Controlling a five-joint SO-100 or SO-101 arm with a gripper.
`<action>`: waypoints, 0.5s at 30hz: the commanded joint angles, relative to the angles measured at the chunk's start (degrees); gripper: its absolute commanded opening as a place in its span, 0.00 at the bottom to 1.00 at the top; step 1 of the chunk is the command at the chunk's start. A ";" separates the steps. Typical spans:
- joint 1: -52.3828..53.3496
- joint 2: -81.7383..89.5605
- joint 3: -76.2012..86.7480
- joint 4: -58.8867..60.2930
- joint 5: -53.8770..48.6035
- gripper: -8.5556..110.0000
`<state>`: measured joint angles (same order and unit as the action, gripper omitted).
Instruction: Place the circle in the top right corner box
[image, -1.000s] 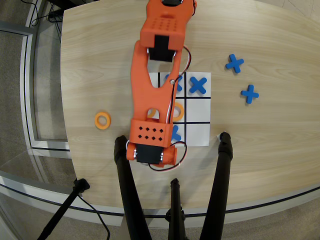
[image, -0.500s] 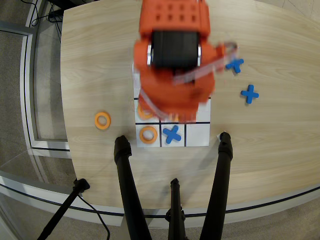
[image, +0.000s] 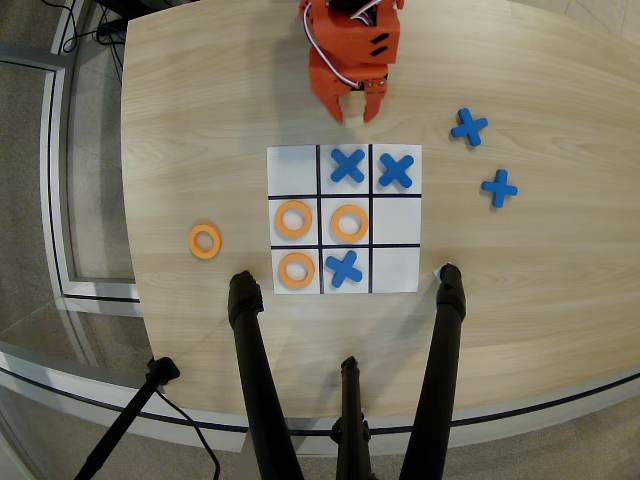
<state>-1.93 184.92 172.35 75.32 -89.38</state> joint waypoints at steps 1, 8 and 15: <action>-0.09 4.83 2.64 4.66 -0.35 0.17; 0.00 7.47 11.07 0.44 -0.35 0.07; 2.90 7.47 11.16 1.58 -1.93 0.07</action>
<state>-2.02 192.22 180.35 76.82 -89.82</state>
